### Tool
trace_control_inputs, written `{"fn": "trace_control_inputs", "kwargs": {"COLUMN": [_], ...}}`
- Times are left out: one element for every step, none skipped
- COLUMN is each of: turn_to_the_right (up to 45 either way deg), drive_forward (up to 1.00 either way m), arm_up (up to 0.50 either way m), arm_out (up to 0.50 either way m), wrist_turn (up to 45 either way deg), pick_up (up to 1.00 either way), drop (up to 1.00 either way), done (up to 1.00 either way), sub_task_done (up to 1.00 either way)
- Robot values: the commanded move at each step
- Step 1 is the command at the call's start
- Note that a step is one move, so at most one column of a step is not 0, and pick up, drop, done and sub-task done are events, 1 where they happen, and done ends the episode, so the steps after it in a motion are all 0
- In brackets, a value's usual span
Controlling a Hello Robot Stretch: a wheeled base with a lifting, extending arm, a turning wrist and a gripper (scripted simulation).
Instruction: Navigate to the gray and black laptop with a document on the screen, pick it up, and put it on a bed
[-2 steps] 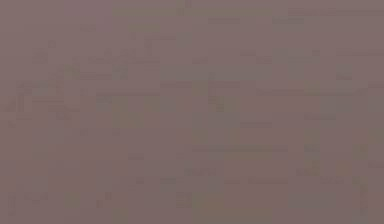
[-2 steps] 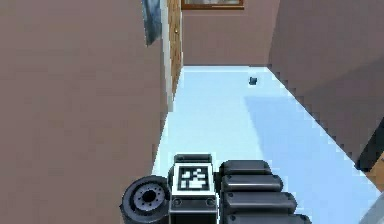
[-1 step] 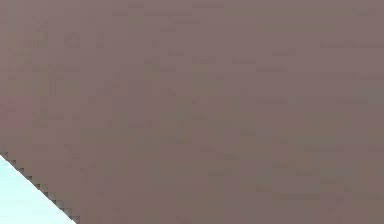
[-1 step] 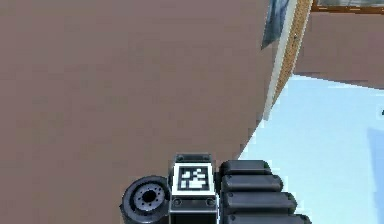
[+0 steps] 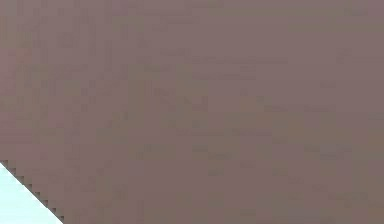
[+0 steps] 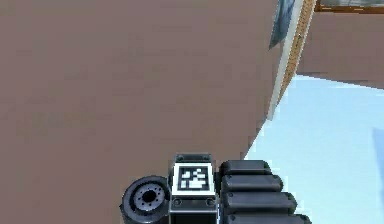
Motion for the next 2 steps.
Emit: {"fn": "trace_control_inputs", "kwargs": {"turn_to_the_right": [-45.0, -45.0], "drive_forward": [0.0, 0.0], "arm_up": [0.0, 0.0], "arm_out": [0.0, 0.0], "wrist_turn": [0.0, 0.0], "pick_up": [0.0, 0.0], "drop": [0.0, 0.0], "done": [0.0, 0.0], "sub_task_done": [0.0, 0.0]}}
